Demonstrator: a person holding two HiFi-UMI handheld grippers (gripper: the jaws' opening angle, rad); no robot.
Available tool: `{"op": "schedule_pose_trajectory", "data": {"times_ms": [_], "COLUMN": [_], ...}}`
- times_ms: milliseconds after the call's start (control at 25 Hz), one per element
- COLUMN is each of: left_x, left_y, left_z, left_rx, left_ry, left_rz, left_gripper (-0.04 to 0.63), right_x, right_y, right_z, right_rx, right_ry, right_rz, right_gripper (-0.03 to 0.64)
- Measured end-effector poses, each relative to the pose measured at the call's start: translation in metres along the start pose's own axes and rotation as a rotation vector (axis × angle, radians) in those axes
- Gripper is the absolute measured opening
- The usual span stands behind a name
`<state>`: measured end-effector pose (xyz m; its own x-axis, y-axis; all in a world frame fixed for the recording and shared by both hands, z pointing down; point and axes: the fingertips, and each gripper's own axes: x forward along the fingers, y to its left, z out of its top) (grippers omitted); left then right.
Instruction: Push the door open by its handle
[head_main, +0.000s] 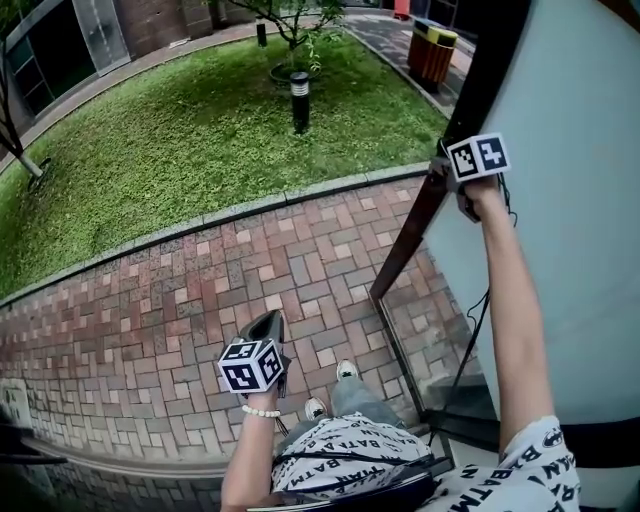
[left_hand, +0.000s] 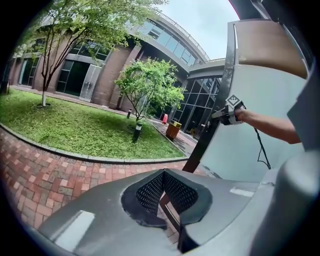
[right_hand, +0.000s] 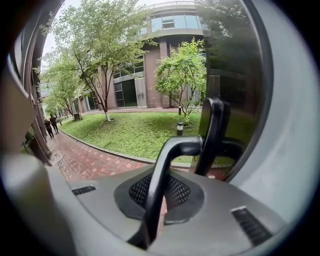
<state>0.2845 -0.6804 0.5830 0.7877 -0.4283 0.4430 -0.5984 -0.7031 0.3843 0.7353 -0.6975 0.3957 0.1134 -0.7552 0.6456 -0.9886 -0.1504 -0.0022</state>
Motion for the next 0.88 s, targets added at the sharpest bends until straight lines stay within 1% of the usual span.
{"op": "schedule_pose_trajectory", "data": {"times_ms": [240, 400, 560, 760, 840, 880], "left_x": [0.015, 0.021, 0.026, 0.022, 0.020, 0.018], "left_y": [-0.008, -0.012, -0.012, -0.013, -0.012, -0.012], "left_z": [-0.004, -0.001, 0.008, 0.013, 0.012, 0.012], "left_rx": [-0.009, -0.011, -0.002, 0.017, 0.021, 0.022], "left_ry": [0.008, -0.001, -0.008, -0.018, -0.021, -0.023], "left_rz": [-0.013, -0.013, -0.015, -0.012, -0.013, -0.013], "left_gripper": [-0.011, -0.011, -0.011, -0.011, -0.011, -0.011], "right_x": [-0.004, -0.006, -0.007, -0.007, -0.009, -0.010], "right_y": [-0.035, -0.050, -0.055, -0.053, -0.050, -0.048], "right_z": [-0.010, -0.013, -0.012, -0.014, -0.016, -0.016], "right_rx": [0.039, 0.021, 0.013, 0.057, 0.052, 0.042], "right_ry": [0.001, 0.014, 0.019, 0.038, 0.065, 0.071], "right_rz": [-0.027, -0.063, -0.081, -0.053, -0.080, -0.092], "right_gripper": [0.011, 0.011, 0.011, 0.031, 0.031, 0.047]}}
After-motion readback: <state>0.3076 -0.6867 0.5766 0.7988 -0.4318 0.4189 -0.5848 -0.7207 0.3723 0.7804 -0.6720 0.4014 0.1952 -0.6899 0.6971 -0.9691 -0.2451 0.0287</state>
